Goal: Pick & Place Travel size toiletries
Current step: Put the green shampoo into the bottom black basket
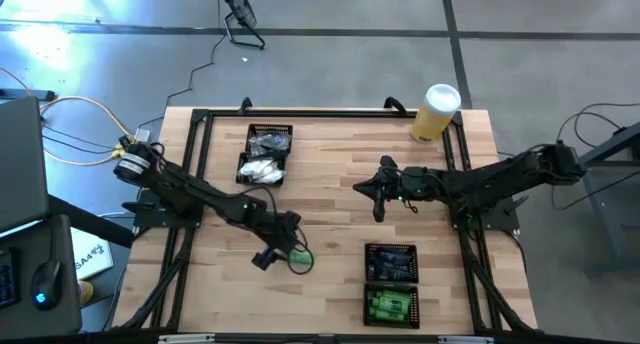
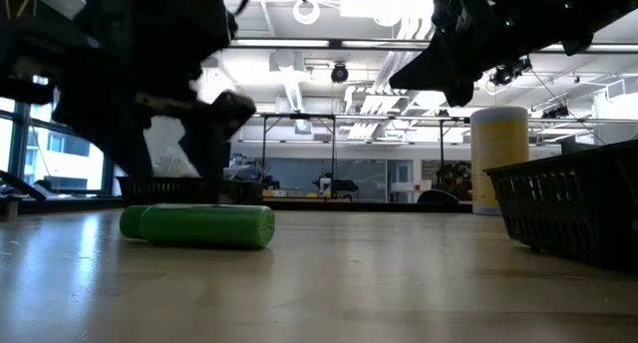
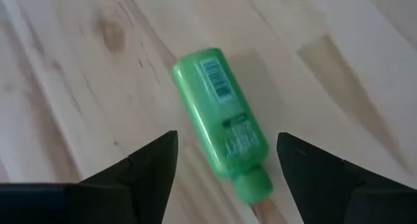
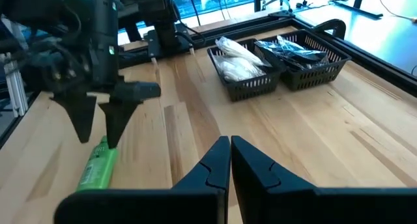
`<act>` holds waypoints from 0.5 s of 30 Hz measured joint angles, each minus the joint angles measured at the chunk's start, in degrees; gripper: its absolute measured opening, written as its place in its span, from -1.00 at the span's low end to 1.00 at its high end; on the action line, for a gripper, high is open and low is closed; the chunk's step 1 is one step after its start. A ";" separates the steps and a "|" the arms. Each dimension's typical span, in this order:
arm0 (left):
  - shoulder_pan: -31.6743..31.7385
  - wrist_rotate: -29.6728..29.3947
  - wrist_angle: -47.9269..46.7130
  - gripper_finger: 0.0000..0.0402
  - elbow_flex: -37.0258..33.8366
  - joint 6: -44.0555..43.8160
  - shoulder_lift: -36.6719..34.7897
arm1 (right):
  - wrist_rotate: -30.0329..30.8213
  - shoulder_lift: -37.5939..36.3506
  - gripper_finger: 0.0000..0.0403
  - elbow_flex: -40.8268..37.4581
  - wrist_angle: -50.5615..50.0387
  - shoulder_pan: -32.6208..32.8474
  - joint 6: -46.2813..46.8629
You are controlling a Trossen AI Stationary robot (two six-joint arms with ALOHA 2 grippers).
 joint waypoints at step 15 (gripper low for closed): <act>0.00 3.44 7.61 0.28 -0.08 -5.62 8.81 | -1.34 0.02 -0.97 0.02 -2.87 0.00 0.00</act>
